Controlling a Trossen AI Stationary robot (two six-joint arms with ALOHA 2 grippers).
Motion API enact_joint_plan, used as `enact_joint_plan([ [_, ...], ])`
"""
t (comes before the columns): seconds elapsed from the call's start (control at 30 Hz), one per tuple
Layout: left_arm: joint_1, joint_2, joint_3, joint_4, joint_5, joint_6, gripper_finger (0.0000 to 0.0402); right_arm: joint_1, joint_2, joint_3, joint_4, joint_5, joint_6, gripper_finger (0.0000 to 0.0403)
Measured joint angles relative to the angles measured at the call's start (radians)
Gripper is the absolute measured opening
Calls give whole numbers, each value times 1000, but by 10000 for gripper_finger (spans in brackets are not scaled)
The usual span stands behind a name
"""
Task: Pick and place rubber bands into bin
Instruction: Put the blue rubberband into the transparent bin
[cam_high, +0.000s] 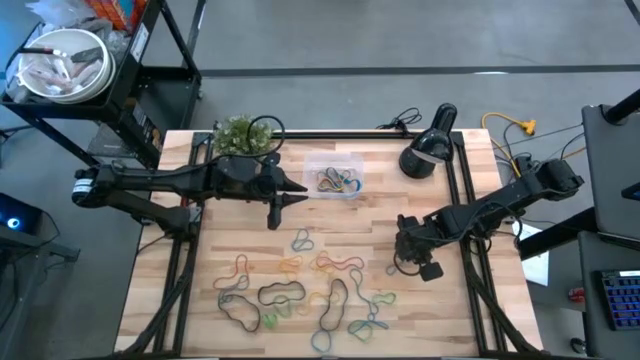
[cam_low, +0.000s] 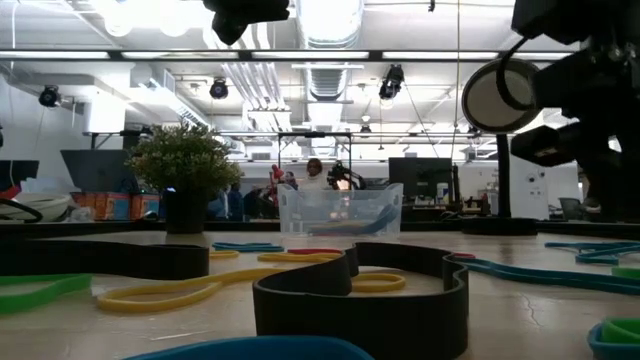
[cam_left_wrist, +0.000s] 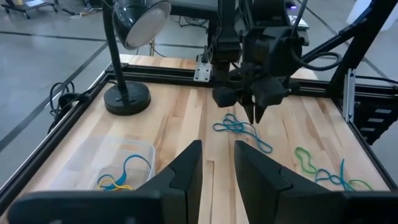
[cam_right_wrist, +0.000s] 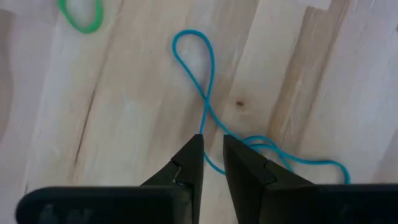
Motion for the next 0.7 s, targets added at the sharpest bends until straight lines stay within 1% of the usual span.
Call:
enact_joint_plan([
  [0.27,0,3,0,0,0,0,77,0,0,-50,63,-7,-1,57],
  [0.37,0,3,0,0,0,0,77,0,0,-74,92,-25,-4,57],
  [0.7,1,6,0,1,0,0,77,0,0,-102,128,-28,-20,57],
])
